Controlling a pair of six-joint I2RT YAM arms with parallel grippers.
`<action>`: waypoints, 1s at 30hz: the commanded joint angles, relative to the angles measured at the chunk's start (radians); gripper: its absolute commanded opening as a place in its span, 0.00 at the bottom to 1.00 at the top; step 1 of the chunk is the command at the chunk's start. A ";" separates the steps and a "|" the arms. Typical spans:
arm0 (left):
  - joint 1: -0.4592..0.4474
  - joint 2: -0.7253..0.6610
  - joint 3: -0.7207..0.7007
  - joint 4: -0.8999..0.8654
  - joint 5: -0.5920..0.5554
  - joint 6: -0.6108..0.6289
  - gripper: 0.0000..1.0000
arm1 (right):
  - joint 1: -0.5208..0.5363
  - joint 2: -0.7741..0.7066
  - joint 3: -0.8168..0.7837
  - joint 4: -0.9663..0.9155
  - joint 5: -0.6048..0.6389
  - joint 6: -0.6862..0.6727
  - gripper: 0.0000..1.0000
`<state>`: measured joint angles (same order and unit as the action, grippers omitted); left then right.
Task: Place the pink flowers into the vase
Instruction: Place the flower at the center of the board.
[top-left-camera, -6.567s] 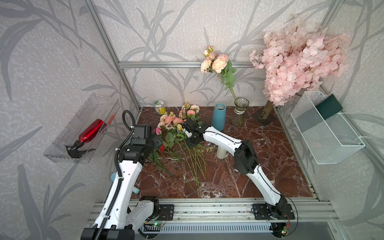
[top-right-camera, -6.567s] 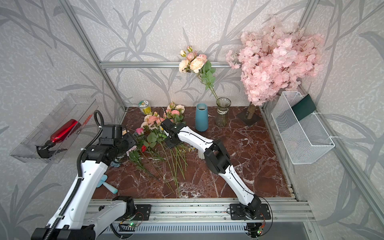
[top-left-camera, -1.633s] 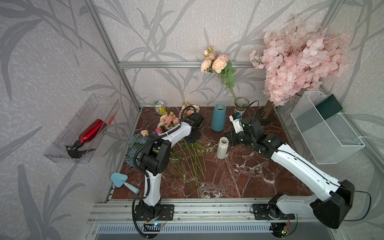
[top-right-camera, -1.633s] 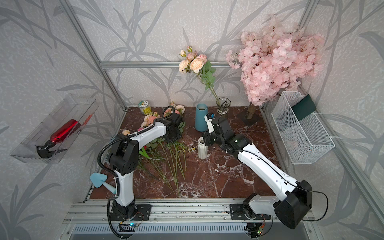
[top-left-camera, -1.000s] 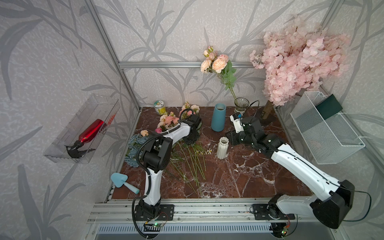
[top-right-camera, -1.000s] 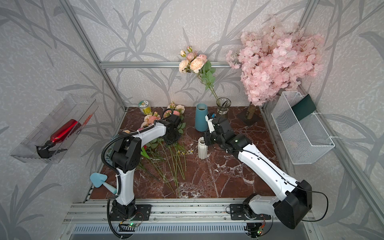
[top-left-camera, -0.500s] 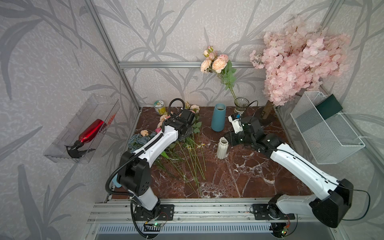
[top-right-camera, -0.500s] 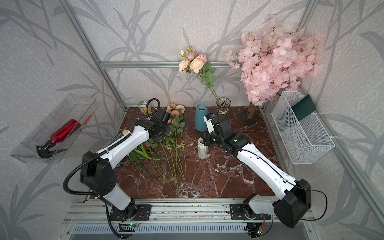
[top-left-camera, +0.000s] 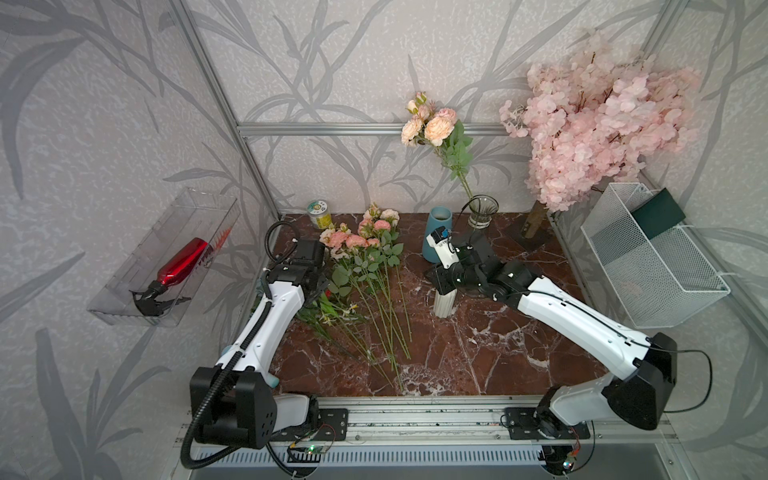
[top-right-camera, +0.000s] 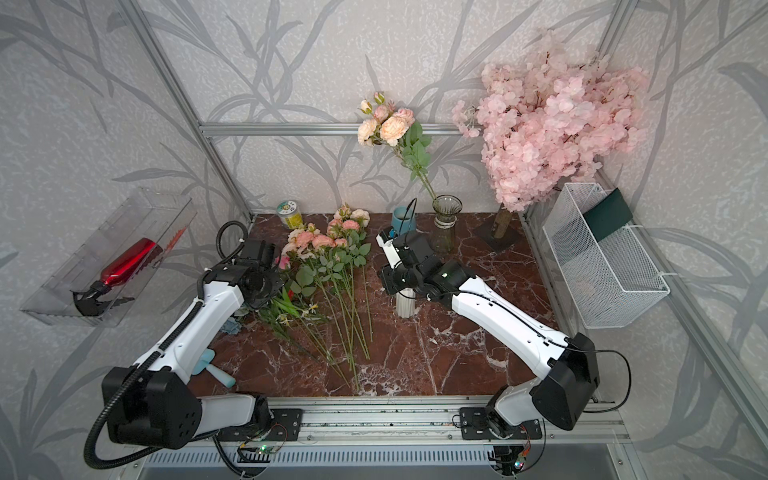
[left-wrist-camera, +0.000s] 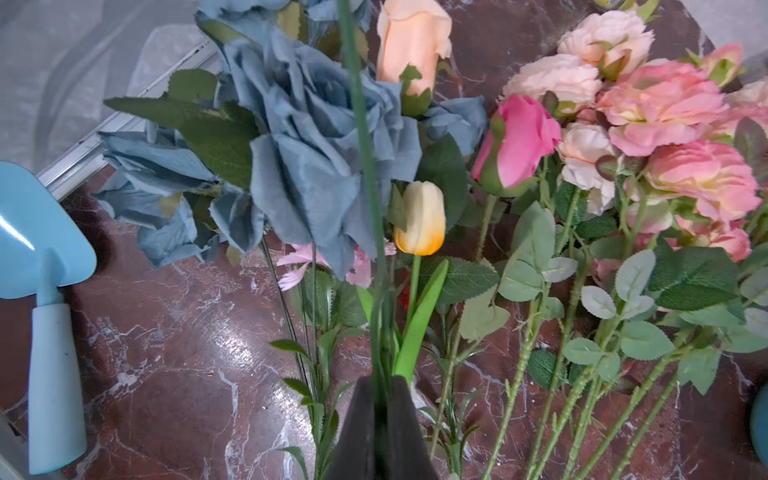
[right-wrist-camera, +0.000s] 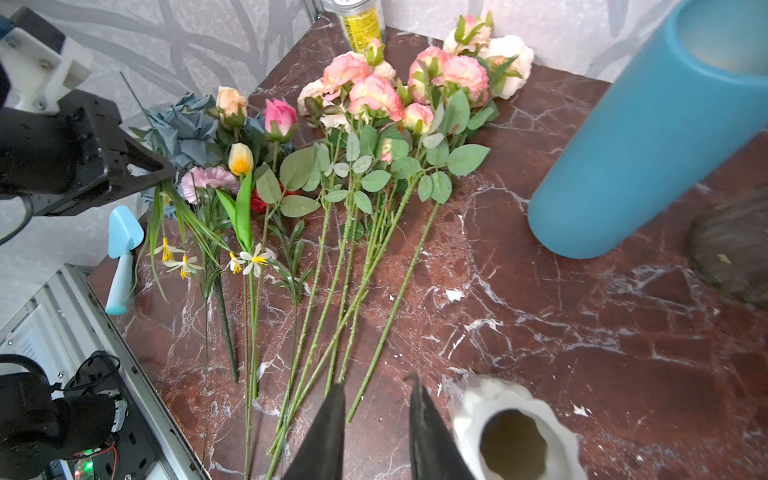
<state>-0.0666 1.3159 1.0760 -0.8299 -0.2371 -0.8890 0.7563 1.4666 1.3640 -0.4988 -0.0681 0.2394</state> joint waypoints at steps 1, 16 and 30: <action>0.029 0.032 -0.025 0.013 0.024 0.026 0.06 | 0.036 0.064 0.067 -0.029 0.020 -0.015 0.28; 0.056 0.025 -0.033 -0.032 0.070 0.053 0.57 | 0.123 0.249 0.206 -0.041 0.039 -0.017 0.28; 0.058 -0.291 0.028 -0.071 0.123 0.271 0.72 | 0.150 0.525 0.412 -0.057 0.176 0.001 0.32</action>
<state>-0.0147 1.0336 1.0851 -0.8997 -0.1825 -0.7254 0.9035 1.9514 1.7267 -0.5549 0.0559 0.2359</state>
